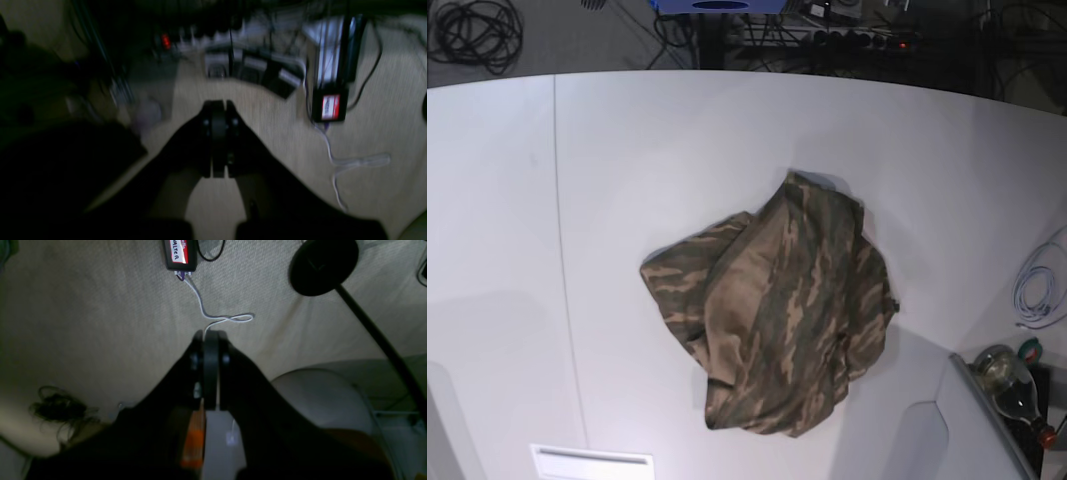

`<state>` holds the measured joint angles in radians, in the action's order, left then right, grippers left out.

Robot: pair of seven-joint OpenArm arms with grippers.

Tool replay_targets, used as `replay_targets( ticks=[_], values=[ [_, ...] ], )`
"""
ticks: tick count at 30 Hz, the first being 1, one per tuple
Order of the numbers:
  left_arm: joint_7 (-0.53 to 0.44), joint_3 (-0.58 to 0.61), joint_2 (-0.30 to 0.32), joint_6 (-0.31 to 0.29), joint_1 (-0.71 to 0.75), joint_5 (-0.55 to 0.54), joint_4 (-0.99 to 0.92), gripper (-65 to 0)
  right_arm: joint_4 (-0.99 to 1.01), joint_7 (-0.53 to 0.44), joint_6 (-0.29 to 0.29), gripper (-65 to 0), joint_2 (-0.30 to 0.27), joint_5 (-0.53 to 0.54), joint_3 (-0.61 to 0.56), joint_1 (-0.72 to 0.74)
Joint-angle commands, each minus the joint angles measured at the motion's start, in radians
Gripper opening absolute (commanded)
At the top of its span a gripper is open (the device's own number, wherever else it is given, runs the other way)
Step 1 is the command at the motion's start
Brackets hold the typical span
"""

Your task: Layout the t-shirt on the table in an organized manner, then fold the t-shirt properly

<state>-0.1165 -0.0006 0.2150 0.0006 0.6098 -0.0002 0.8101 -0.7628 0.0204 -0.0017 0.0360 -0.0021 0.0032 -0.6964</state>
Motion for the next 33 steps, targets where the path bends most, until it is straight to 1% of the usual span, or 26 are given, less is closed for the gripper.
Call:
replay_targets(
  ticks=[1, 2, 4, 6, 10, 13, 15, 17, 18, 20, 23, 24, 25, 27, 28, 30, 31, 33],
  values=[
    [-0.007, -0.002, 0.017, 0.005, 0.043, 0.001, 0.048, -65.0, -0.071, 0.016, -0.002, -64.4, 0.014, 0.004, 0.004, -0.052],
    [-0.007, -0.002, 0.022, 0.005, 0.068, -0.001, 0.09, -65.0, -0.143, 0.033, -0.004, -64.4, 0.018, 0.004, 0.005, -0.087],
    [-0.007, -0.014, 0.027, 0.005, 0.123, -0.001, 0.174, -65.0, -0.288, 0.08, -0.004, -64.4, 0.028, 0.004, 0.047, -0.153],
    [-0.007, -0.068, 0.039, 0.005, 0.172, -0.001, 0.257, -65.0, -0.404, 0.108, -0.004, -64.4, 0.046, 0.003, 0.077, -0.207],
    [-0.007, -0.187, 0.036, 0.005, 0.267, -0.001, 0.44, -65.0, -0.617, 0.115, -0.004, -64.4, 0.06, 0.001, 0.129, -0.297],
    [-0.007, -0.263, 0.037, 0.005, 0.295, -0.005, 0.567, -65.0, -0.768, 0.118, -0.004, -64.4, 0.058, 0.003, 0.143, -0.335],
    [-0.007, -0.283, 0.044, 0.005, 0.295, -0.054, 0.633, -65.0, -0.854, 0.16, -0.004, -64.4, 0.06, 0.001, 0.179, -0.335],
    [-0.002, -0.287, 0.059, 0.003, 0.293, -0.122, 0.717, -65.0, -0.933, 0.227, -0.002, -64.4, 0.06, 0.003, 0.202, -0.314],
    [0.015, -0.283, 0.071, 0.003, 0.295, -0.151, 0.765, -65.0, -0.978, 0.261, -0.002, -64.4, 0.06, 0.001, 0.211, -0.3],
    [0.093, -0.281, 0.087, 0.003, 0.287, -0.214, 0.885, -65.0, -1.068, 0.319, 0.002, -64.4, 0.054, 0.003, 0.225, -0.265],
    [0.202, -0.283, 0.091, 0.003, 0.241, -0.294, 1.029, -65.0, -1.165, 0.364, 0.004, -64.4, 0.052, 0.003, 0.217, -0.179],
    [0.228, -0.284, 0.091, 0.003, 0.216, -0.315, 1.061, -65.0, -1.185, 0.369, 0.013, -64.4, 0.055, 0.004, 0.208, -0.134],
    [0.254, -0.286, 0.091, 0.003, 0.192, -0.335, 1.084, -65.0, -1.194, 0.37, 0.042, -63.9, 0.057, 0.004, 0.188, -0.088],
    [0.286, -0.292, 0.088, 0.003, 0.143, -0.364, 1.096, -65.0, -1.196, 0.37, 0.125, -63.5, 0.06, 0.004, 0.131, -0.01],
    [0.303, -0.296, 0.085, 0.003, 0.124, -0.37, 1.095, -65.0, -1.193, 0.37, 0.161, -63.3, 0.06, 0.004, 0.094, 0.025],
    [0.335, -0.339, 0.083, 0.003, 0.106, -0.378, 1.083, -65.0, -1.184, 0.387, 0.211, -62.3, 0.06, 0.003, -0.016, 0.088],
    [0.34, -0.361, 0.076, 0.003, 0.103, -0.381, 1.072, -65.0, -1.181, 0.413, 0.222, -60.2, 0.058, 0.001, -0.075, 0.111],
    [0.341, -0.43, 0.041, 0.003, 0.103, -0.404, 1.052, -65.0, -1.174, 0.476, 0.222, -52.4, 0.051, 0.0, -0.202, 0.168]
  ],
)
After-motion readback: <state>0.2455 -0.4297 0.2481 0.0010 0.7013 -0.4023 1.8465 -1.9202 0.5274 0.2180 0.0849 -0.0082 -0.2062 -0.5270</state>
